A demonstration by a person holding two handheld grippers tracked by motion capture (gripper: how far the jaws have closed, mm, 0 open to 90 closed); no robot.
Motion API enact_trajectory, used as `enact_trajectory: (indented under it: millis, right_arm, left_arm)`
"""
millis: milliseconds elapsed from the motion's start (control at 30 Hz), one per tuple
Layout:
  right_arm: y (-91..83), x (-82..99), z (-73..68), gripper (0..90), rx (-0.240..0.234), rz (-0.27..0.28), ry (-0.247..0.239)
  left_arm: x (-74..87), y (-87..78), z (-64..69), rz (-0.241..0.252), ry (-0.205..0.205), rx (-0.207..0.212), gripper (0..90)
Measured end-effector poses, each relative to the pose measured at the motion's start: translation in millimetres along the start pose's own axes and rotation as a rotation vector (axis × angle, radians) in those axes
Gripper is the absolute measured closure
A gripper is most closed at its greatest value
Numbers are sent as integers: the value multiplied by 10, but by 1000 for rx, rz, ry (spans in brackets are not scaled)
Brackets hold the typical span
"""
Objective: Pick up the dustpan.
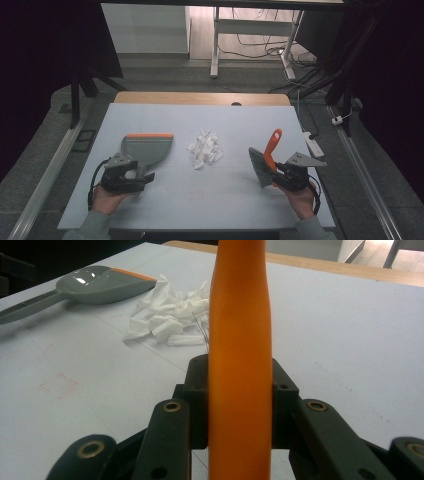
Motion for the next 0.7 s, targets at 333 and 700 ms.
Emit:
enact_trajectory:
  millis: [333, 700]
  right_arm:
    - [-22, -17, -17, 701, 3, 8, -5]
    - [-28, -21, -15, 701, 2, 12, 0]
  left_arm:
    - [-10, 3, 11, -10, 3, -7, 180]
    - [-22, -6, 28, -12, 4, -11, 183]
Point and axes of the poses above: each handheld gripper's, and its own axes: y roughly forward along the jaws, x roughly out of its underside, z roughly to its right, the point moved 10 cm from there along y, roughly forward along the jaws, and after that the axes turned 10 degrees about -y, right-handed, at the moved point
